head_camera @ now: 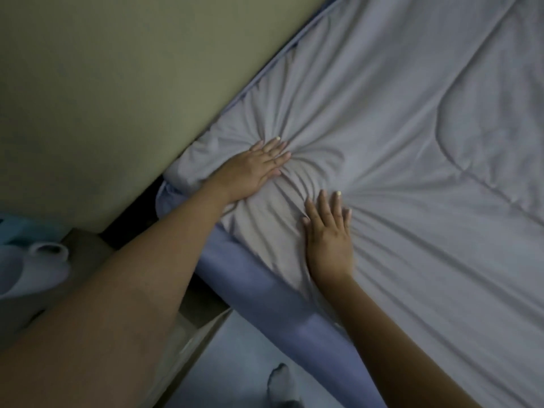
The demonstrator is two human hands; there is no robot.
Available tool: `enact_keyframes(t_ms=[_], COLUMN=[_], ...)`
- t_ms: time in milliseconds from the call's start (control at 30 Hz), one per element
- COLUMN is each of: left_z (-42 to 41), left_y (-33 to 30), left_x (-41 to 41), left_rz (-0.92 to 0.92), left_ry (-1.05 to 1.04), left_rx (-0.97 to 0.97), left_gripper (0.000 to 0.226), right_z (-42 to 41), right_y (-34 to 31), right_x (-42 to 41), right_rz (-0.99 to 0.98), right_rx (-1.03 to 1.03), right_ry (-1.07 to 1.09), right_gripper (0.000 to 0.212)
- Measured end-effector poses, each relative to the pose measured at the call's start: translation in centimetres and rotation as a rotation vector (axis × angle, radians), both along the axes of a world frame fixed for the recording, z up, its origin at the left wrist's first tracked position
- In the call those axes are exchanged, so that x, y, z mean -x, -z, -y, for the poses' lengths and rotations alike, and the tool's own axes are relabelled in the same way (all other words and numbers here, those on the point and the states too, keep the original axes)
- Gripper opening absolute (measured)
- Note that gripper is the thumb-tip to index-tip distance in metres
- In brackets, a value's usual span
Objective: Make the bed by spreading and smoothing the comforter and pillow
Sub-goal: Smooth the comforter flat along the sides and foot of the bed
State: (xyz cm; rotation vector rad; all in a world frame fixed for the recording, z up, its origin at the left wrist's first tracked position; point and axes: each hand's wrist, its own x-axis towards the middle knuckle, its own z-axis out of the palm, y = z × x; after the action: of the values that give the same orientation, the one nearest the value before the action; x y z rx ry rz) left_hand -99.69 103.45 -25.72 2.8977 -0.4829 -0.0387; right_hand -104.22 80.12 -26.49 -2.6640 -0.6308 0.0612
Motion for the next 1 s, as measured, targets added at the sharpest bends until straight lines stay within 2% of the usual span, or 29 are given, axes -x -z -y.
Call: enact_keyframes(t_ms=[67,167,267,367,500,633,700,767,867,1000], left_z=[-1.2,-3.3,-3.7,-4.3,-4.8,-3.3,-2.4,-2.7,-4.0,-3.2], left_y=[-0.6,0.0,1.0,1.4,1.7,-0.8,-1.5,-0.8,0.3,-0.6], left_x=[1.3,4.4,5.7,5.4,6.3,5.7,6.3,7.9,9.1,9.1], left_rz=[0.085,0.197,0.132,-0.006,-0.095,-0.123,-0.119,-0.12,-0.133,-0.166], left_ry=[0.015,0.059,0.045,-0.05,-0.071,-0.109,-0.172,-0.221,-0.228,-0.252], left_rx=[0.005,0.003,-0.032,-0.09,-0.14,-0.172,-0.139,-0.128,-0.146,-0.173], left_gripper=[0.051,0.047,0.047,0.051,0.056,0.064,0.068,0.07,0.072,0.081], right_z=[-0.9,-1.9,-2.6,-3.2,-3.6,-1.8,0.4,1.6,1.4,2.8], right_y=[-0.8,-1.0,-0.1,0.8,0.8,-1.4,-2.0,-1.9,-0.8,-1.8], right_x=[1.0,3.5,4.7,4.8,5.2,4.3,4.7,6.0,7.8,7.5], right_rz=[-0.022,-0.004,-0.002,-0.002,-0.08,-0.129,-0.118,-0.122,-0.131,-0.162], right_rx=[-0.078,-0.085,0.039,0.205,0.318,0.249,0.196,0.233,0.321,0.234], right_ry=[-0.012,-0.057,-0.075,-0.086,-0.094,-0.102,0.004,0.064,-0.014,-0.073], right_gripper=[0.049,0.055,0.052,0.058,0.064,0.071,0.074,0.079,0.085,0.085])
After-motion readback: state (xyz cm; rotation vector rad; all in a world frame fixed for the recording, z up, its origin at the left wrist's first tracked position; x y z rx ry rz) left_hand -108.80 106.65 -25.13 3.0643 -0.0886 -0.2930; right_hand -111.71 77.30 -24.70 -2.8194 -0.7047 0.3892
